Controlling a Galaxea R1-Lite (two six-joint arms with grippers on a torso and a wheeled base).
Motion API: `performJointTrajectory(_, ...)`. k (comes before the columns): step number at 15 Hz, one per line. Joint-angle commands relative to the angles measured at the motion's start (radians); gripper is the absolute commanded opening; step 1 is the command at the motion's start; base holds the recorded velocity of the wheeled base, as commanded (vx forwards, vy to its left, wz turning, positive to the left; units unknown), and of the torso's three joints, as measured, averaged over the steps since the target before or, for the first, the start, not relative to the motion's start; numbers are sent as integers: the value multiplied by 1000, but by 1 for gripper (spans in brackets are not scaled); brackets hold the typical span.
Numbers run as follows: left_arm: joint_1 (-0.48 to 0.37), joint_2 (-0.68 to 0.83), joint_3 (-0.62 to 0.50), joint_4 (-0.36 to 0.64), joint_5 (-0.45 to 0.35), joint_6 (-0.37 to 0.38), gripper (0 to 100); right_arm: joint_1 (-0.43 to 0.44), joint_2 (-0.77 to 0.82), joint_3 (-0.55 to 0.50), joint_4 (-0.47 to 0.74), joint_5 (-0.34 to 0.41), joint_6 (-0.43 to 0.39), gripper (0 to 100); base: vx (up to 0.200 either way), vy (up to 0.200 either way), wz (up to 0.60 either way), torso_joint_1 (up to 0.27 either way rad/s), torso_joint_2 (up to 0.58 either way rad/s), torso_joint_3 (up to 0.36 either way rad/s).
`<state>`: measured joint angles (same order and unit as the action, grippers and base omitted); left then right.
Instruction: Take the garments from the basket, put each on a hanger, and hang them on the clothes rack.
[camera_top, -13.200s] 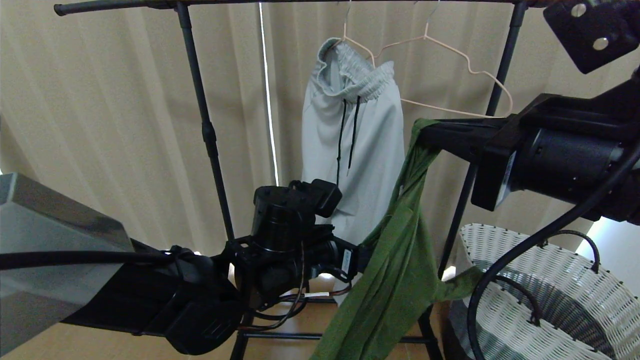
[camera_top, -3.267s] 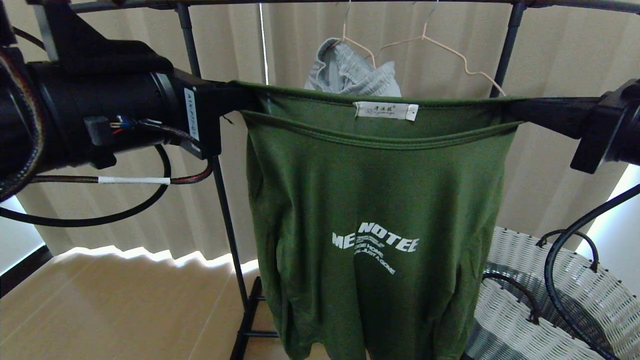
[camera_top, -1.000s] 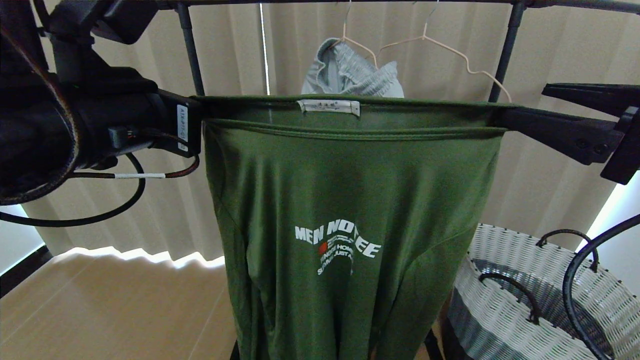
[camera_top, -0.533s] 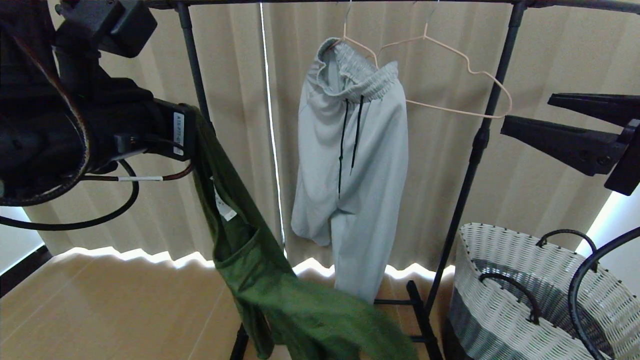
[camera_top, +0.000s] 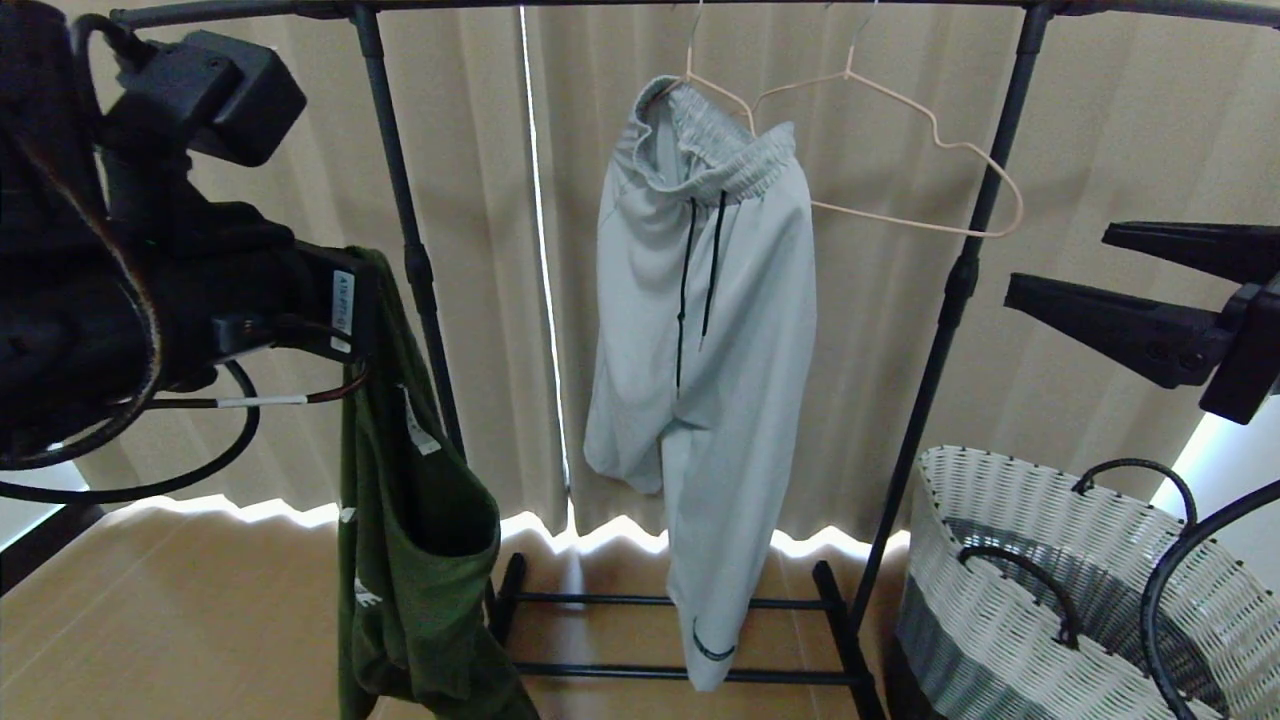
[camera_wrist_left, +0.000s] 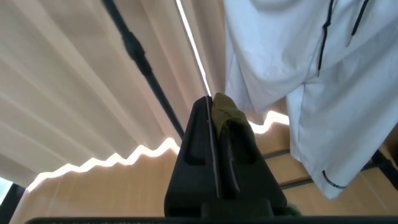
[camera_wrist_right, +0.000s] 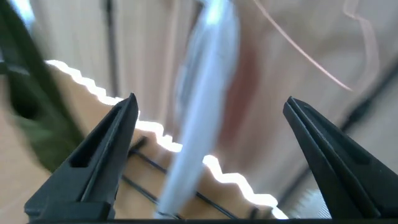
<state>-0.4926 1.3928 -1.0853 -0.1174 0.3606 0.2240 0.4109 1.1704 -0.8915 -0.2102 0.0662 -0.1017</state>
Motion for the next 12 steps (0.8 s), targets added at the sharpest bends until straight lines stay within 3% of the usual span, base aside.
performJointTrajectory(1, 9, -98, 65, 2, -6, 5, 0, -81, 0, 31, -8, 0, -16, 100, 0, 0, 0, 0, 0, 0)
performJointTrajectory(3, 31, -175, 163, -4, -15, 8, 0, -132, -11, 74, -14, 0, -56, 100, 0, 0, 0, 0, 0, 0)
performJointTrajectory(5, 63, -219, 223, -5, -81, 0, 0, -181, -14, 108, -31, 1, -98, 100, 0, 0, 0, 0, 0, 0)
performJointTrajectory(8, 204, -262, 286, -5, -183, 0, 0, -241, -5, 198, -204, 1, -174, 100, 0, 0, 0, 0, 0, 0)
performJointTrajectory(9, 209, -264, 291, -5, -187, 0, 0, -242, -5, 203, -212, 1, -176, 100, 0, 0, 0, 0, 0, 0)
performJointTrajectory(10, 266, -322, 363, -41, -252, -2, 0, -250, 14, 244, -294, 0, -181, 100, 0, 0, 0, 0, 0, 0)
performJointTrajectory(12, 287, -388, 504, -149, -287, -49, 0, -273, 34, 282, -359, 1, -179, 100, 0, 0, 0, 0, 0, 0)
